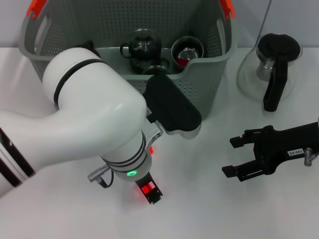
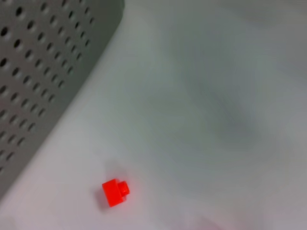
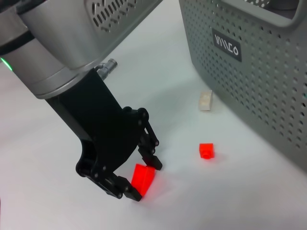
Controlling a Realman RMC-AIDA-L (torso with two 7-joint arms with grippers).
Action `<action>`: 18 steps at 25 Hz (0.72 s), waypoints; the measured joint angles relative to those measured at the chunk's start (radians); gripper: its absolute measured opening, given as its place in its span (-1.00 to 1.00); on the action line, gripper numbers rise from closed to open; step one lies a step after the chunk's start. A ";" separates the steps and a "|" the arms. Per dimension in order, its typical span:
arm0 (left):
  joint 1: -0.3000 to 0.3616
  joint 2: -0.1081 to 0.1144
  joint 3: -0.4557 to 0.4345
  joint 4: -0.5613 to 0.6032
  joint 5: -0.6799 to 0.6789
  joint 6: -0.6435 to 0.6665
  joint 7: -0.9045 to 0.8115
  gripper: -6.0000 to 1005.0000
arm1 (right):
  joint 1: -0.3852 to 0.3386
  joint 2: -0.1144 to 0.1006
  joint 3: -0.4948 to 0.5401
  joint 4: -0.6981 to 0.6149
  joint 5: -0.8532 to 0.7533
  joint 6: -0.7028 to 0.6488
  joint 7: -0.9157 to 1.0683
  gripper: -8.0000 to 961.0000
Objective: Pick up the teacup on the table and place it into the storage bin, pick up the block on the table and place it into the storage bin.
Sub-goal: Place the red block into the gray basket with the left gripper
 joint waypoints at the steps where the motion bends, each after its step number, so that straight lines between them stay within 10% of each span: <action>1: -0.001 0.000 -0.002 0.002 -0.002 0.004 0.000 0.00 | 0.000 0.000 0.000 0.001 0.000 0.000 0.000 0.97; 9: 0.012 0.003 -0.126 0.189 -0.029 0.142 0.012 -0.06 | -0.007 -0.010 0.007 0.002 0.000 0.002 -0.004 0.97; 18: -0.011 0.012 -0.667 0.593 -0.303 0.266 0.202 -0.05 | -0.033 -0.055 0.068 0.059 0.000 0.003 -0.011 0.97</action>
